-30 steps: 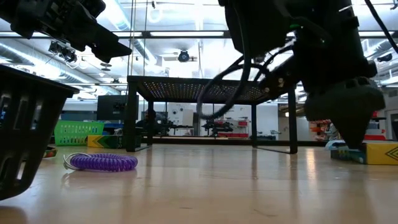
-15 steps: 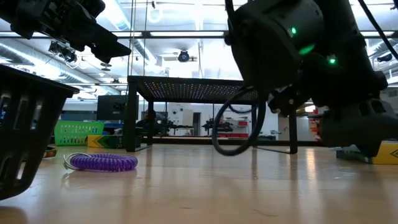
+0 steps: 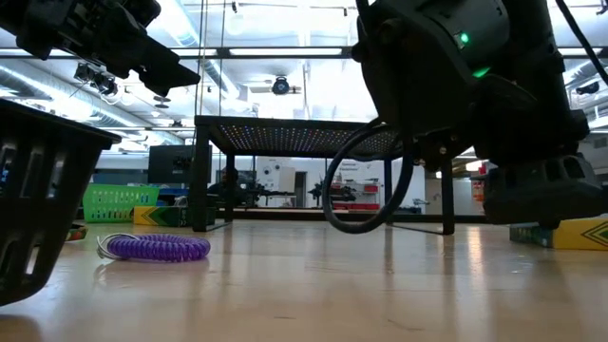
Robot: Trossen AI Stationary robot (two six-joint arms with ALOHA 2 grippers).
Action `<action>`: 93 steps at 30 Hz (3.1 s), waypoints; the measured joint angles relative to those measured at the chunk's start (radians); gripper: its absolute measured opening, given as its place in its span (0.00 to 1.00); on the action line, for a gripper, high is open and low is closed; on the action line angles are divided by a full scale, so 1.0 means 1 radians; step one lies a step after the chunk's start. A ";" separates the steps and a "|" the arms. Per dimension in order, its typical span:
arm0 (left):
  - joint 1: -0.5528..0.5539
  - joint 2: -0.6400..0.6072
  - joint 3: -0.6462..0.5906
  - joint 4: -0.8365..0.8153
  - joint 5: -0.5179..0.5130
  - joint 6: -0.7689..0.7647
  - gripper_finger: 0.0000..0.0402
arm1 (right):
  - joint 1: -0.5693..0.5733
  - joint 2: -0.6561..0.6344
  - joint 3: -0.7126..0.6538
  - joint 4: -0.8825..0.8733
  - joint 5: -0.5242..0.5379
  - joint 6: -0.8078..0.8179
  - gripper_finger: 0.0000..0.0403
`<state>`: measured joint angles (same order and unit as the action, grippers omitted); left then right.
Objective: Pick & Place Office Desk Supplies
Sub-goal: Put the yellow crayon box into the black bin
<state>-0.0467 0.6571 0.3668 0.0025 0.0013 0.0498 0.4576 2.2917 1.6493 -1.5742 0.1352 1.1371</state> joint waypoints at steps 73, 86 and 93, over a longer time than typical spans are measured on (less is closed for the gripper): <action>0.000 0.000 0.000 -0.015 0.007 0.000 0.65 | 0.102 -0.060 0.296 0.292 0.414 -0.111 0.00; 0.000 0.000 0.000 -0.014 0.007 0.000 0.65 | 0.102 -0.076 0.296 0.423 0.433 -0.218 0.00; 0.000 0.000 0.000 -0.014 0.007 0.000 0.65 | 0.114 -0.137 0.296 0.561 0.471 -0.317 0.00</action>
<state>-0.0464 0.6571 0.3672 -0.0116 0.0086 0.0494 0.5712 2.1544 1.9450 -1.0134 0.6065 0.8201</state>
